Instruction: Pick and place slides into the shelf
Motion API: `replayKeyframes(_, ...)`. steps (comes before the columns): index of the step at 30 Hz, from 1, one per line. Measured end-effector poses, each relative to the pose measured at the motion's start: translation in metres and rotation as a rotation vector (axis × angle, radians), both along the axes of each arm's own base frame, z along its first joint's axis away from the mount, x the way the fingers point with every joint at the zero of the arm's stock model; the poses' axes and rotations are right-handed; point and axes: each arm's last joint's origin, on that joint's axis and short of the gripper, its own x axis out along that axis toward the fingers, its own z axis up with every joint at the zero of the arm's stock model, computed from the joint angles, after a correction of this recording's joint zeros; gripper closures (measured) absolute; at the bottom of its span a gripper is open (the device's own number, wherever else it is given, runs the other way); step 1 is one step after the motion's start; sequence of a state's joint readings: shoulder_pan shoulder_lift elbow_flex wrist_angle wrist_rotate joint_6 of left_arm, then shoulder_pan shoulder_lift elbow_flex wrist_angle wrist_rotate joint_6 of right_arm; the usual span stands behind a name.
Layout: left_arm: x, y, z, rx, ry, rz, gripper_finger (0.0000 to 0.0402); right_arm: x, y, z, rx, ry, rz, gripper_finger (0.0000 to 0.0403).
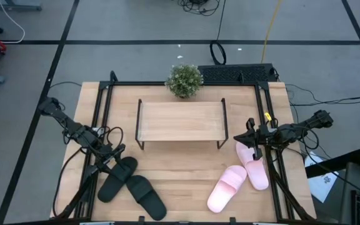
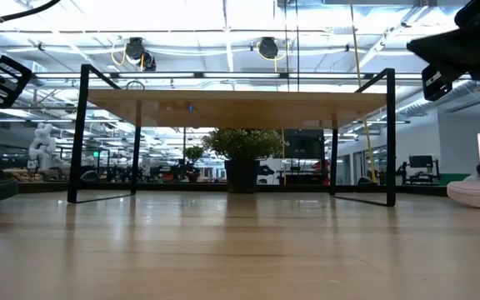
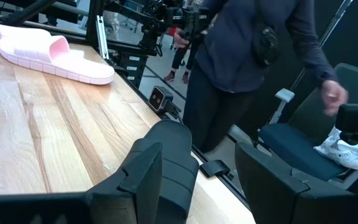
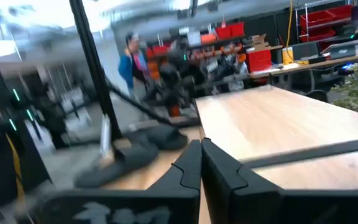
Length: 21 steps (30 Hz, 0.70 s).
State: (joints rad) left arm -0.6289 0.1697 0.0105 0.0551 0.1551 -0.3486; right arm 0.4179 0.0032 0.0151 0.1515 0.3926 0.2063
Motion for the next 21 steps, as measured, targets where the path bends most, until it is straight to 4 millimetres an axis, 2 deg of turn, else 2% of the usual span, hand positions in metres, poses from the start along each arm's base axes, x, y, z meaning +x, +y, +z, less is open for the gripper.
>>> replayKeyframes(3,0.0,0.0,0.0,0.0,0.0,0.0,0.0204,-0.001,-0.001,0.006,0.108,-0.06,-0.003,0.0403)
replayKeyframes(11,0.0,0.0,0.0,0.0,0.0,0.0,0.0204,-0.005,-0.009,0.017,0.342,-0.18,-0.203,0.0403)
replayKeyframes(17,0.0,0.0,0.0,0.002,-0.004,0.002,0.0204,-0.007,-0.013,0.021,0.515,-0.25,-0.282,0.0403)
replayKeyframes(21,0.002,0.002,0.002,0.036,-0.054,0.103,0.0204,-0.01,-0.015,0.026,0.555,-0.305,-0.309,0.0403)
